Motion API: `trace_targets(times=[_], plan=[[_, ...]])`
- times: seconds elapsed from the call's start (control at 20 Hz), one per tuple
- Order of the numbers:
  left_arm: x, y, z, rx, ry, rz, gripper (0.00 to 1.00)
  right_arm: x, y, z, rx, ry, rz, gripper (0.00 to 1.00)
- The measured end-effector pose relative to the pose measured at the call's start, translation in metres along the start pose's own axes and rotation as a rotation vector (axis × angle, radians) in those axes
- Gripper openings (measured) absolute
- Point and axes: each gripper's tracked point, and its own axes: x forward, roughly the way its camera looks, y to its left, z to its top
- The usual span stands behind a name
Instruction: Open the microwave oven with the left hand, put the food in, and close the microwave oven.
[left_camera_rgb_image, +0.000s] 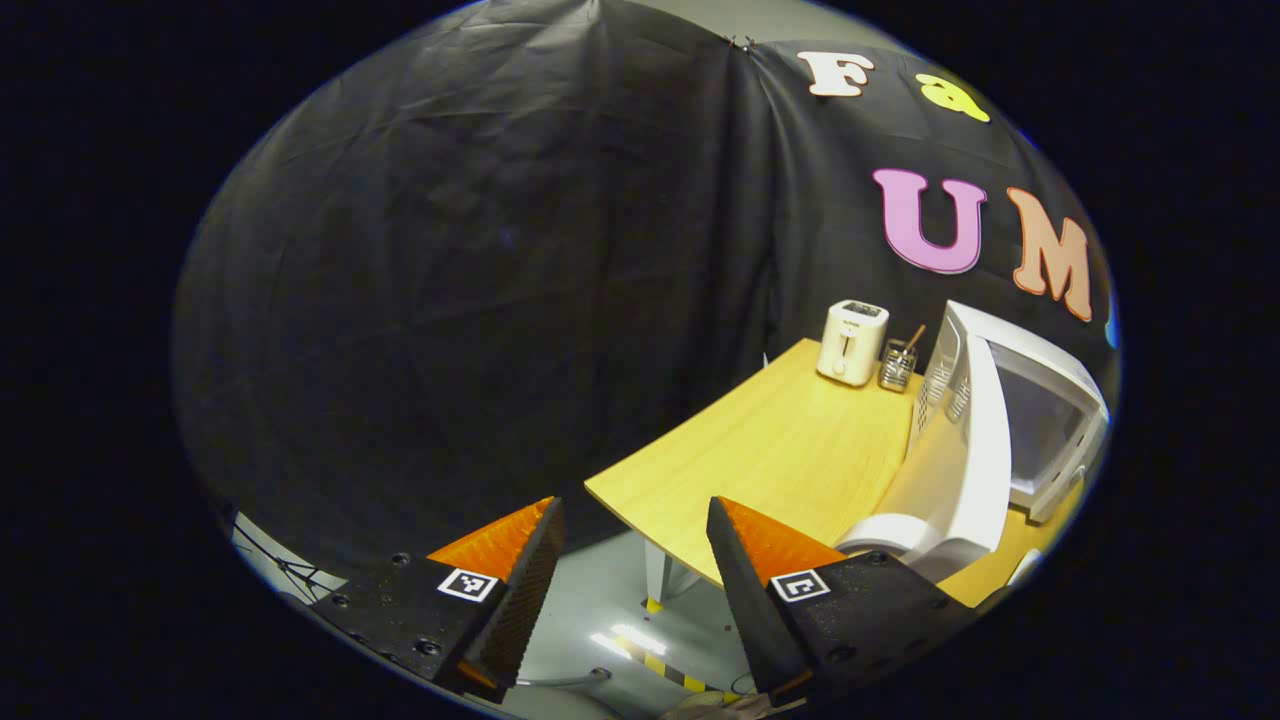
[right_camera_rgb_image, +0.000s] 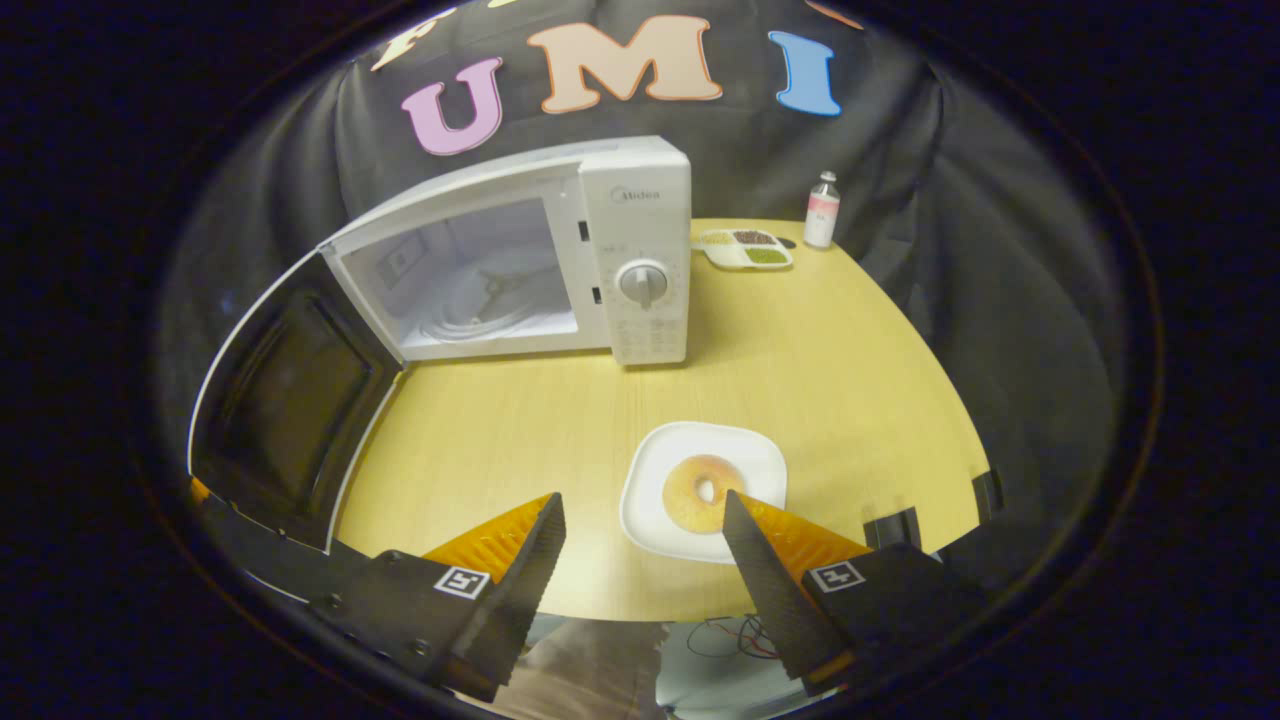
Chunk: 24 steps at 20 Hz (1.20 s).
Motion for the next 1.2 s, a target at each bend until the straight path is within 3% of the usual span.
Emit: trace_targets(times=[0.05, 0.1, 0.45, 0.5, 0.55, 0.8, 0.85, 0.95, 1.0, 1.05, 1.1, 1.2], plan=[[-0.004, -0.004, 0.009, -0.011, -0.022, 0.01, 0.84, 0.011, -0.003, -0.004, 0.006, 0.034, 0.012, 0.93], [-0.008, -0.007, 0.02, -0.02, -0.045, 0.021, 0.84, 0.021, -0.007, -0.008, 0.01, 0.073, 0.022, 0.99], [-0.042, -0.049, 0.083, -0.026, -0.164, 0.05, 0.83, 0.067, -0.033, -0.016, 0.008, 0.224, 0.048, 0.99], [-0.045, -0.054, 0.089, -0.016, -0.178, 0.054, 0.79, 0.073, -0.036, -0.019, -0.001, 0.242, 0.046, 0.99], [-0.05, -0.058, 0.095, -0.012, -0.196, 0.059, 0.83, 0.077, -0.038, -0.021, -0.01, 0.258, 0.045, 0.99], [-0.068, -0.084, 0.113, -0.021, -0.247, 0.054, 0.83, 0.092, -0.037, -0.033, -0.019, 0.319, 0.073, 0.99], [-0.071, -0.088, 0.114, -0.02, -0.254, 0.049, 0.83, 0.093, -0.037, -0.034, -0.024, 0.322, 0.078, 0.9], [-0.075, -0.096, 0.115, -0.014, -0.259, 0.043, 0.8, 0.097, -0.039, -0.037, -0.047, 0.328, 0.074, 0.89], [-0.076, -0.098, 0.114, -0.014, -0.256, 0.042, 0.83, 0.098, -0.042, -0.038, -0.06, 0.33, 0.062, 0.89], [-0.076, -0.1, 0.113, -0.018, -0.254, 0.04, 0.83, 0.099, -0.042, -0.036, -0.062, 0.326, 0.06, 0.99], [-0.075, -0.103, 0.112, -0.023, -0.252, 0.035, 0.79, 0.098, -0.04, -0.039, -0.065, 0.33, 0.062, 0.82], [-0.074, -0.105, 0.108, -0.03, -0.238, 0.034, 0.83, 0.099, -0.039, -0.038, -0.052, 0.333, 0.061, 0.75]])
